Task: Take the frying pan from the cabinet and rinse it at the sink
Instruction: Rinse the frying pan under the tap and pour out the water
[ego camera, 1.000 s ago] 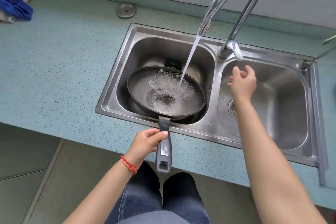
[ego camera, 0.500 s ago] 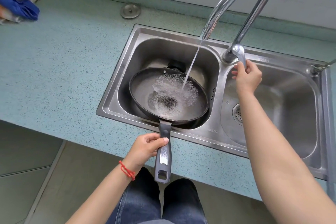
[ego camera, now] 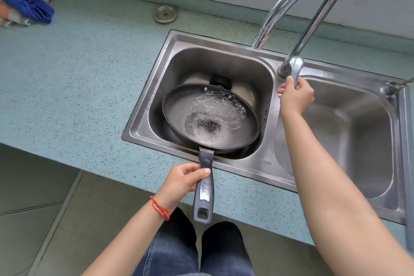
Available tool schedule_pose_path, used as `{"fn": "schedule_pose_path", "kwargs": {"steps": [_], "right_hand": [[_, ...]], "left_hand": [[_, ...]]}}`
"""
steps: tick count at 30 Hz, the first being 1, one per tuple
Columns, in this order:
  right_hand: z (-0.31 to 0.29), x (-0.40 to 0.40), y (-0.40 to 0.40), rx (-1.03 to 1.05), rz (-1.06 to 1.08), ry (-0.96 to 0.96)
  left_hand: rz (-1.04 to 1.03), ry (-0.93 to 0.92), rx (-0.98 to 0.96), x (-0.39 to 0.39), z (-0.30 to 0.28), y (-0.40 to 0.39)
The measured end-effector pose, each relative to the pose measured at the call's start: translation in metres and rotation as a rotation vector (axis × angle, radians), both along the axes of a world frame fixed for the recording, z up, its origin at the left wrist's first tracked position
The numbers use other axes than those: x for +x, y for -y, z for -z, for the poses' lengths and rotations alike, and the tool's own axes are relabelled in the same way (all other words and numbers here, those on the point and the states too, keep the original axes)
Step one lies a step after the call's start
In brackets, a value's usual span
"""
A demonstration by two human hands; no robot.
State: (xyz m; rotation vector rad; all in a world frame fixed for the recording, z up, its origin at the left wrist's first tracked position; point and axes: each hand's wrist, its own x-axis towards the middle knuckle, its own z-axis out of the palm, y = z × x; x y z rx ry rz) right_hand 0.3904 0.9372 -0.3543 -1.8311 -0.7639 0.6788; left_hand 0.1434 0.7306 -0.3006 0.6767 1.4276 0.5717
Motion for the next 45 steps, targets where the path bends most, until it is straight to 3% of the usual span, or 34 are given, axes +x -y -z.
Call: {"fn": "schedule_pose_path", "kwargs": {"steps": [9, 14, 21, 26, 30, 45], "right_hand": [[-0.039, -0.027, 0.051, -0.152, -0.057, -0.088], [-0.059, -0.074, 0.14, -0.244, -0.306, -0.099], [-0.093, -0.124, 0.23, -0.628, -0.617, 0.074], [-0.099, -0.146, 0.233, -0.721, -0.656, -0.237], [-0.102, -0.152, 0.232, -0.637, -0.591, -0.465], [-0.106, -0.133, 0.258, -0.351, -0.548, -0.572]], "left_hand": [[0.024, 0.011, 0.005, -0.003, 0.005, -0.002], [0.04, 0.035, 0.024, -0.001, 0.001, -0.002], [0.022, 0.082, 0.055, -0.001, 0.001, -0.001], [-0.001, 0.121, 0.035, 0.001, 0.004, -0.003], [-0.021, 0.166, 0.012, -0.002, 0.008, -0.003], [-0.075, 0.266, 0.083, 0.009, 0.002, 0.014]]}}
